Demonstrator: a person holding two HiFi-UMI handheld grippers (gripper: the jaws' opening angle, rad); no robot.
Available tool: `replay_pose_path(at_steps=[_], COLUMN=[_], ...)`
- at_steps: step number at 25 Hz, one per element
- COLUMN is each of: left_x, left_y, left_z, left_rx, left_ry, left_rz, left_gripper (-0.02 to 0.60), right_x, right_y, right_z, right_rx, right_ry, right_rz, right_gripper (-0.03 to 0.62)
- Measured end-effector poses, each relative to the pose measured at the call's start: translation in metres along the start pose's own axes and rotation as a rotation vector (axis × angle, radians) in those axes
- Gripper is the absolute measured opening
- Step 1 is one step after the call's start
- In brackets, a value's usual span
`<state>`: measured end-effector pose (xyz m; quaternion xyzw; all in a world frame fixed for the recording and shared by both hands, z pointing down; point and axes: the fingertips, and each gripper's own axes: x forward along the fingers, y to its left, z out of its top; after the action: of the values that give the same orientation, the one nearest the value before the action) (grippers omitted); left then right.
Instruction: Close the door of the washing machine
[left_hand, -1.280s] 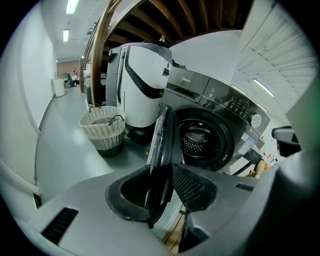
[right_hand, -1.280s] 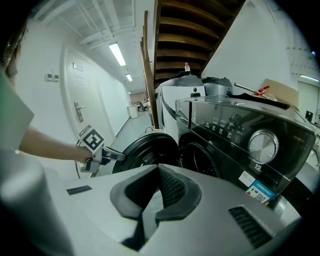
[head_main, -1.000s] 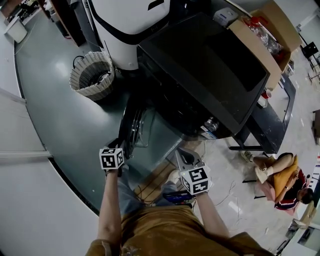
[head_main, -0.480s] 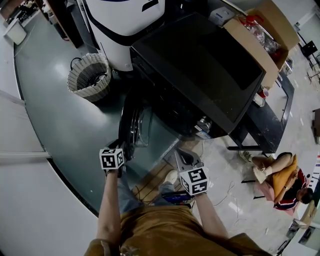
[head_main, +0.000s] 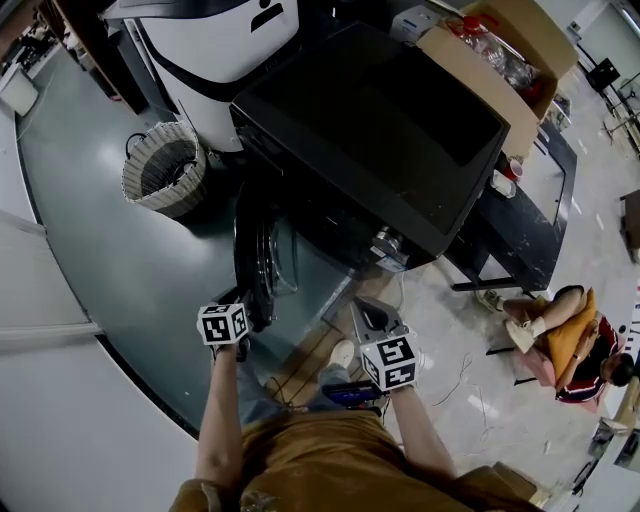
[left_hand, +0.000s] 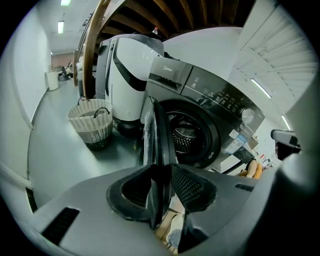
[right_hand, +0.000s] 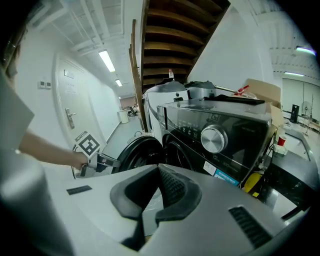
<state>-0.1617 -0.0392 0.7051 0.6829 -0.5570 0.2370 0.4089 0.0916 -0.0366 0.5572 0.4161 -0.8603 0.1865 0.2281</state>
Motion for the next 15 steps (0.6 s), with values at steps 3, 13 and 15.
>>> replay_pose_path(at_steps=[3,13,15], left_x=[0.004,0.017,0.019], left_y=[-0.011,-0.036,-0.04], left_z=[-0.001,0.001,0.001], left_rx=[-0.003,-0.028,-0.035], left_ry=[0.007,0.016,0.017], left_rz=[-0.011,-0.067,-0.07], left_gripper=[0.146,0.153,0.155], right_x=[-0.007,-0.018,-0.019], right_y=[-0.007,-0.022,-0.023], right_z=[-0.004,-0.007,-0.006], right_rx=[0.017,0.037,0.038], right_ry=[-0.001,-0.013,-0.016], right_rz=[-0.014,-0.046,-0.048], right_gripper=[0.012,0.012,0.012])
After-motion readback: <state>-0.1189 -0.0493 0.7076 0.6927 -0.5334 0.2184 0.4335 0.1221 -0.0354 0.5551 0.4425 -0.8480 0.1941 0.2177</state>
